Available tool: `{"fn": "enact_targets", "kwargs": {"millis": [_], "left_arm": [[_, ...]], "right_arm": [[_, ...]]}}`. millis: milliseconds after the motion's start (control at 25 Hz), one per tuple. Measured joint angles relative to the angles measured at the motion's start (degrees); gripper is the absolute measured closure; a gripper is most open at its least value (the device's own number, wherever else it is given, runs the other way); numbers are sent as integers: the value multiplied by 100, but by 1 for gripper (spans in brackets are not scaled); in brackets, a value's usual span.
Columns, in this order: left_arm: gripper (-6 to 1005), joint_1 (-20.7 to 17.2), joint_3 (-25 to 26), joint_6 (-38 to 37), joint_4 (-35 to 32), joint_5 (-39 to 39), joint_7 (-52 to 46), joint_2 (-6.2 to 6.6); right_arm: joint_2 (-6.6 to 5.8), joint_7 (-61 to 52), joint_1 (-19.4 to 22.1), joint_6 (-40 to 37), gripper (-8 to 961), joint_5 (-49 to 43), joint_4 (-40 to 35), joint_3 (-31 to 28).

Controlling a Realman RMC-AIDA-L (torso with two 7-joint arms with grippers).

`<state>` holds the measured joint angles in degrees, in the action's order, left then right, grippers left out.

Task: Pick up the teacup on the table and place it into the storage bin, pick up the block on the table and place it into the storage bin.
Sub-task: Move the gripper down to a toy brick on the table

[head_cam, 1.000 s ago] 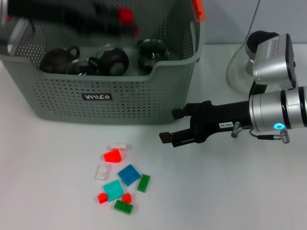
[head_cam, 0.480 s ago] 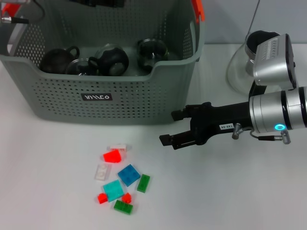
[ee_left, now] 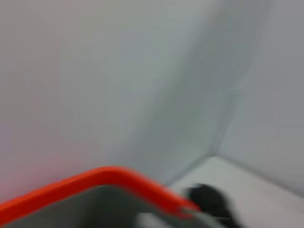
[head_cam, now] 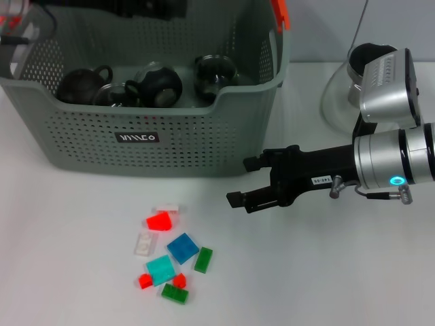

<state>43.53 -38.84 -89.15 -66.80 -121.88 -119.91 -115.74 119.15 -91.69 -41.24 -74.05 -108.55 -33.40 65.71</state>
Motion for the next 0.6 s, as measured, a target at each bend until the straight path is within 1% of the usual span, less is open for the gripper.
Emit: {"fn": "enact_targets", "kwargs": {"millis": [40,80,120,200,240,280,320,360,440,600], "left_arm": [[75,0,0,0,0,0,0,0],[47,-260,-27,-1122,-449,516,347,-158],[47,-306,-47,-1412,-511,599,463,-202],[47,-487,-171,-2224,-703,756,794,-347],[47,-596,-282,-2550,-780,769,917,-417],[47,-754,-512,-2750,-879,733,994,-468],[48,-925,-764,-2873,-971,687,1052,-506],[48,-1097,-1082,-2898,-1051,619,1087,-522],[48,-1338,-1514,-2856,-1148,411,1129,-546],[48,-1536,-1728,-2727,-1191,-217,1227,-679]], "right_arm": [[0,-3,0,-6,6,1,-1,2],[-2,-11,0,-10,6,1,-1,2],[-4,-18,2,-10,6,0,-1,1],[-5,-28,2,-12,6,1,-1,-3],[-5,-33,2,-14,6,1,-1,-7],[-8,-38,2,-13,6,1,-1,-9],[-14,-43,3,-13,6,0,0,-10],[-19,-48,3,-12,6,1,0,-11],[-31,-49,3,-13,6,1,9,-15],[-41,-50,3,-12,6,1,9,-20]]}}
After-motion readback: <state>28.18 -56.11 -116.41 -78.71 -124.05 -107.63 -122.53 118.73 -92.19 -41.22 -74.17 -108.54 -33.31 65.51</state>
